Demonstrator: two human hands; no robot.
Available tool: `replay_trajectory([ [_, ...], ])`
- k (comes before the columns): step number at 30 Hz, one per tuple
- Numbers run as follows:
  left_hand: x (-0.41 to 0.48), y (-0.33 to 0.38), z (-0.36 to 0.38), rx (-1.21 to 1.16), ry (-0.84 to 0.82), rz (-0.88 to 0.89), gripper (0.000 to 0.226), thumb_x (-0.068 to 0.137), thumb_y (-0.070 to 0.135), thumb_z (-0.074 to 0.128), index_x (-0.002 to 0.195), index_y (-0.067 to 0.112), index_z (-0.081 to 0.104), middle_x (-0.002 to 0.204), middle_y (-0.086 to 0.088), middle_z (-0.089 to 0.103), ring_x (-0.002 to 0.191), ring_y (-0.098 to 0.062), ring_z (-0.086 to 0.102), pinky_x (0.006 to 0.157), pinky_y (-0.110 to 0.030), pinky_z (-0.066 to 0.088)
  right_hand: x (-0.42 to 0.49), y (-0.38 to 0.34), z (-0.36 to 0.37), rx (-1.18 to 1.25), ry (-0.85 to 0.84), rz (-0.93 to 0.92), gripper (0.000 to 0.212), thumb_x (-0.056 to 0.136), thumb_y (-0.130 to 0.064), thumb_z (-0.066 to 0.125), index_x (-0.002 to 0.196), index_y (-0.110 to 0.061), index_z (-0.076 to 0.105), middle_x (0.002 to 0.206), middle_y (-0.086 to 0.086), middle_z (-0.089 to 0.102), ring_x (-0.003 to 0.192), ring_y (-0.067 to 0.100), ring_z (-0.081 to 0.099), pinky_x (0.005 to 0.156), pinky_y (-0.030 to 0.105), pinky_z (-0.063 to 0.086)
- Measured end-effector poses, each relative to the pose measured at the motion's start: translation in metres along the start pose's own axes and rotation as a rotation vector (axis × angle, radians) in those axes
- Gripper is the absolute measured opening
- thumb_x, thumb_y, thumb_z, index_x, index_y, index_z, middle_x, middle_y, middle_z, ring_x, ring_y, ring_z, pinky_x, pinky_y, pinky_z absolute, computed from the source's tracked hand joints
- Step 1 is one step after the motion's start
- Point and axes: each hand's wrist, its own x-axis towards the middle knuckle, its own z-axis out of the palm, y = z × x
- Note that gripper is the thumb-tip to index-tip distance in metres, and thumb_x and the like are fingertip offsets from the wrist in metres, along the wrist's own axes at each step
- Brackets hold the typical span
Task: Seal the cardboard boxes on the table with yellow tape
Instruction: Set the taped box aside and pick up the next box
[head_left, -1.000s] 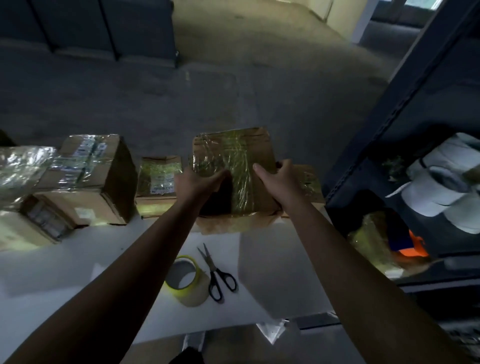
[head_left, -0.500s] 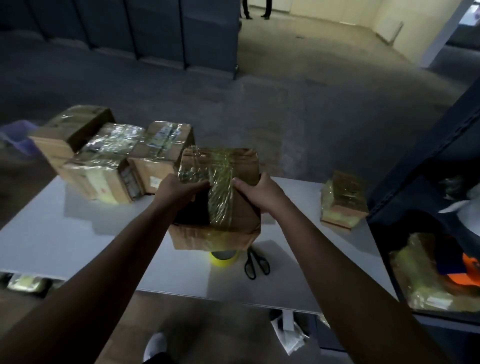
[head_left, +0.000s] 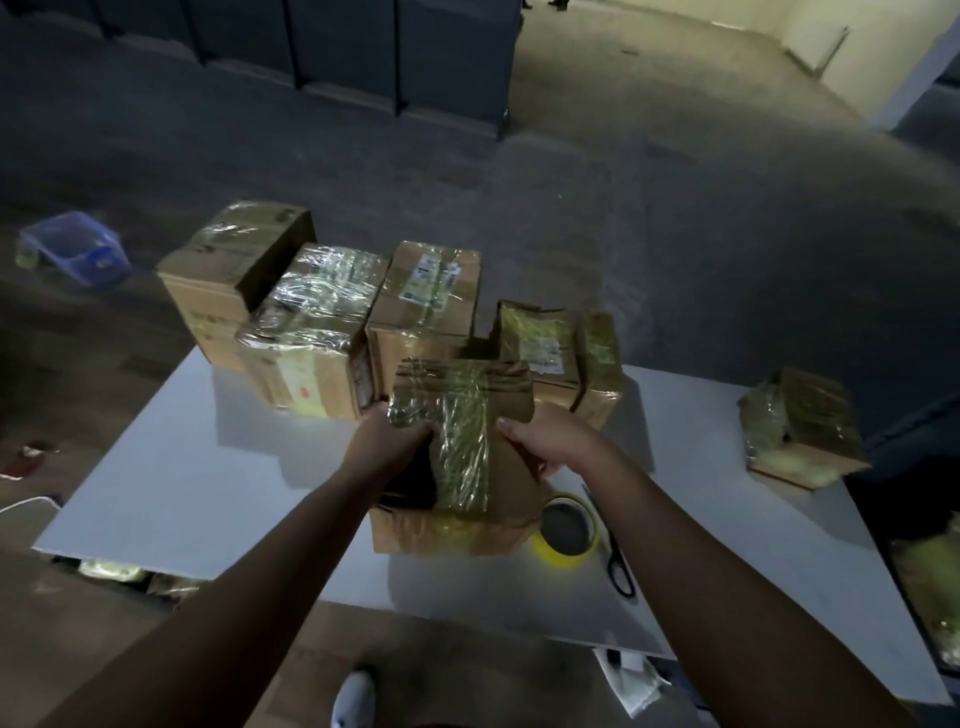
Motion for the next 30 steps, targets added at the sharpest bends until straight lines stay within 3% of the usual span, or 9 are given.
replay_trajectory([
  [3,0.018,-0.021,-0.003,0.036,-0.113,-0.028,0.03,0.079,0.033,0.075,0.093,0.01,0.062,0.082,-0.004,0.064,0.075,-0.018,0.061,0.061,-0.024,0.049,0.013,0.0,0.015,0.01,-0.01,0.069,0.061,0.088,-0.057,0.057,0.104,0.002,0.065,0.096,0.021,0.069,0.078,0.033,0.07,0.071,0.042,0.061],
  [7,0.034,-0.045,0.003,0.047,-0.206,-0.057,0.101,0.04,0.061,0.086,0.122,0.019,0.045,0.107,0.0,0.063,0.096,-0.02,0.063,0.084,-0.04,0.056,0.022,0.005,0.032,0.076,0.005,0.15,0.056,0.087,-0.055,0.06,0.103,-0.002,0.066,0.098,0.015,0.07,0.084,0.028,0.069,0.075,0.041,0.06],
  [10,0.041,-0.043,0.007,0.09,-0.203,-0.031,0.119,0.029,0.071,0.081,0.129,0.021,0.041,0.115,0.001,0.059,0.102,-0.021,0.062,0.086,-0.041,0.056,0.022,0.008,0.034,0.127,0.044,0.175,0.052,0.088,-0.054,0.059,0.107,-0.005,0.065,0.098,0.013,0.071,0.086,0.028,0.069,0.077,0.041,0.06],
  [13,0.045,-0.038,0.009,0.069,-0.232,-0.024,0.109,0.042,0.061,0.087,0.131,0.02,0.04,0.115,0.001,0.059,0.102,-0.02,0.061,0.08,-0.032,0.053,0.021,0.01,0.032,0.155,0.047,0.197,0.052,0.088,-0.054,0.059,0.111,-0.008,0.063,0.102,0.013,0.07,0.09,0.029,0.068,0.08,0.044,0.058],
  [16,0.04,-0.039,0.011,0.003,-0.194,-0.047,0.097,0.053,0.047,0.088,0.131,0.019,0.039,0.115,0.001,0.059,0.101,-0.02,0.06,0.083,-0.035,0.052,0.018,0.009,0.029,0.157,0.045,0.168,0.047,0.086,-0.051,0.063,0.11,-0.01,0.064,0.102,0.012,0.071,0.088,0.027,0.068,0.079,0.043,0.059],
  [20,0.034,-0.044,0.01,-0.148,-0.179,-0.086,0.095,0.044,0.053,0.088,0.123,0.02,0.047,0.105,0.0,0.067,0.093,-0.021,0.066,0.087,-0.045,0.055,0.01,0.0,0.009,0.045,0.085,0.104,0.039,0.089,-0.051,0.058,0.086,-0.012,0.063,0.08,0.005,0.068,0.067,0.02,0.068,0.059,0.03,0.058],
  [23,0.039,-0.046,0.002,-0.257,-0.254,-0.115,0.097,0.04,0.052,0.092,0.121,0.015,0.054,0.102,-0.008,0.07,0.091,-0.026,0.07,0.085,-0.047,0.057,0.008,0.0,-0.004,0.141,0.09,0.093,0.042,0.092,-0.051,0.055,0.074,-0.013,0.054,0.072,0.004,0.063,0.063,0.019,0.066,0.07,0.036,0.058],
  [27,0.032,-0.034,-0.009,-0.379,-0.342,-0.154,0.05,0.07,0.01,0.083,0.112,0.009,0.055,0.097,-0.015,0.068,0.08,-0.024,0.068,0.071,-0.037,0.056,0.008,0.012,-0.012,0.287,0.03,0.039,0.038,0.094,-0.053,0.051,0.089,-0.015,0.055,0.08,0.008,0.069,0.064,0.021,0.07,0.063,0.032,0.056],
  [30,0.029,-0.031,-0.013,-0.404,-0.377,-0.167,0.038,0.078,0.004,0.074,0.108,0.015,0.053,0.097,-0.013,0.066,0.079,-0.024,0.065,0.066,-0.034,0.054,0.011,0.027,-0.017,0.418,-0.074,0.045,0.04,0.094,-0.049,0.052,0.101,-0.01,0.062,0.099,0.014,0.07,0.079,0.024,0.072,0.077,0.039,0.058],
])
